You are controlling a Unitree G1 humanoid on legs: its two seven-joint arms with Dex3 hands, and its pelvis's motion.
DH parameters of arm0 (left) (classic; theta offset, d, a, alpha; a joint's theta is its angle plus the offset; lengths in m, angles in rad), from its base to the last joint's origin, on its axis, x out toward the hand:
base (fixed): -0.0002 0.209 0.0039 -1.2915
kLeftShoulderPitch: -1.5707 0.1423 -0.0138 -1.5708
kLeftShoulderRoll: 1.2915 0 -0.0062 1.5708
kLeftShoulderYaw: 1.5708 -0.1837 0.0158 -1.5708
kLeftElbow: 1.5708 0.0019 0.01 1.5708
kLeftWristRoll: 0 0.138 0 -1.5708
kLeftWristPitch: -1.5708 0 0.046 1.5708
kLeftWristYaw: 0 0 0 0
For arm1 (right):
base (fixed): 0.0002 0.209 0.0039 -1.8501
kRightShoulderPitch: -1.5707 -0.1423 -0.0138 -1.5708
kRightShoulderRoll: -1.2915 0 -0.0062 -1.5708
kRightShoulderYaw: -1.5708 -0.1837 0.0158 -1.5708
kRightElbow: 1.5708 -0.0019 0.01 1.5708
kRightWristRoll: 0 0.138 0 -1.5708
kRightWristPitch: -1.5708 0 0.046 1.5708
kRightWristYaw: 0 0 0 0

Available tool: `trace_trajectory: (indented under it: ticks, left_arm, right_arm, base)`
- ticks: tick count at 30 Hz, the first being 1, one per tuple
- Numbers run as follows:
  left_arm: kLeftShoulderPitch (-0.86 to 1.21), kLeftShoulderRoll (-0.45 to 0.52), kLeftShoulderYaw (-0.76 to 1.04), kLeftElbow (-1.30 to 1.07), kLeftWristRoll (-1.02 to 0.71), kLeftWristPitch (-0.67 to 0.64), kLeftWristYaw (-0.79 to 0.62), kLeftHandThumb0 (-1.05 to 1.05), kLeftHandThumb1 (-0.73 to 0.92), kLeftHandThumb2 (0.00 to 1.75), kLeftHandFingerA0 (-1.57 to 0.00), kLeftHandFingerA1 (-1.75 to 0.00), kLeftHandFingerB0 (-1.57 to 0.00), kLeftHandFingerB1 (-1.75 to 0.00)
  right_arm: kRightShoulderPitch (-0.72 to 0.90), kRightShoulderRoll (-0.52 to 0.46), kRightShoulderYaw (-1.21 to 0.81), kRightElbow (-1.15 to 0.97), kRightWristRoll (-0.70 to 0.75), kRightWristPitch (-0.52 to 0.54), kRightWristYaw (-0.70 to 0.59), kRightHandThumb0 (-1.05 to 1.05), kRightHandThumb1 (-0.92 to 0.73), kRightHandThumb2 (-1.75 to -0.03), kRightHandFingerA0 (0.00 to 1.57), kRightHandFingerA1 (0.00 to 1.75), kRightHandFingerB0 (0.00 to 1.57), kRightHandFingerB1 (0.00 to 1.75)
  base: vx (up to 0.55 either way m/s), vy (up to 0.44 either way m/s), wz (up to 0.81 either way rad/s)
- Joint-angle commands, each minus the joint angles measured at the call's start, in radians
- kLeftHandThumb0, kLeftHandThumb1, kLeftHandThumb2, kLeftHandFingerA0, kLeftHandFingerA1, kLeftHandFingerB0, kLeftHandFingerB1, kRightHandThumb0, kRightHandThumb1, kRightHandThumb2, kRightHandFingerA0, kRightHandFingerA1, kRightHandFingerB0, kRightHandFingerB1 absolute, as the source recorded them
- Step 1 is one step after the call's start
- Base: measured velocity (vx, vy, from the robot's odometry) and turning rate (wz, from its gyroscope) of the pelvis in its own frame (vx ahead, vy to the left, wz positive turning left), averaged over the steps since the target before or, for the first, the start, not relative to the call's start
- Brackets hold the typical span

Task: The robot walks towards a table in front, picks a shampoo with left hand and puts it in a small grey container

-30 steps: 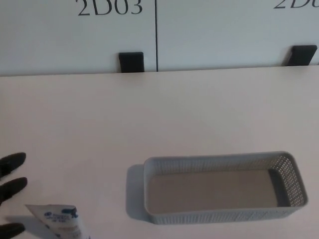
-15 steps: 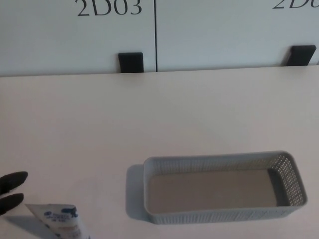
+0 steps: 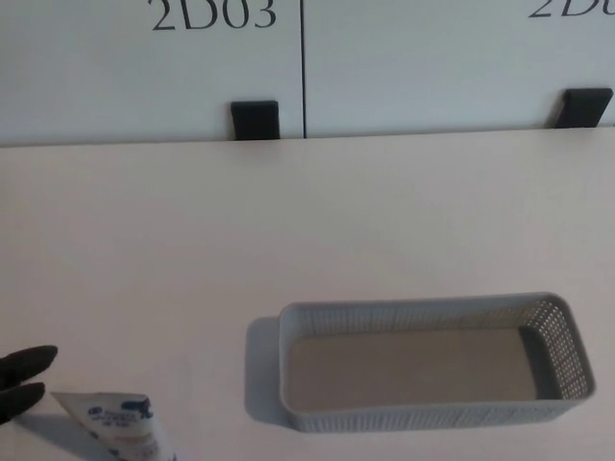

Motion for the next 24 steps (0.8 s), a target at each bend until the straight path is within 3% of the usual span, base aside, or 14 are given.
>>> trace_trajectory:
  ticks: [1,24]
  left_arm:
    - [0.017,-0.022,-0.055,0.006,0.044,0.040,-0.029,-0.41,0.31,0.67,-0.02,-0.27,-0.02,-0.19]
    - [0.019,-0.068,-0.169,-0.131,0.072,0.075,0.055,-0.36,0.28,0.67,-0.01,-0.35,0.00,-0.18]
  right_arm:
    - [0.002,-0.008,0.002,0.001,-0.003,0.006,0.008,-0.29,-0.73,-0.62,0.49,0.39,0.38,0.34]
    - [-0.007,-0.012,0.008,-0.001,-0.007,0.005,0.019,-0.29,-0.72,-0.62,0.49,0.40,0.38,0.34]
  base:
    - [0.00,0.000,0.00]
    - [0.00,0.000,0.00]
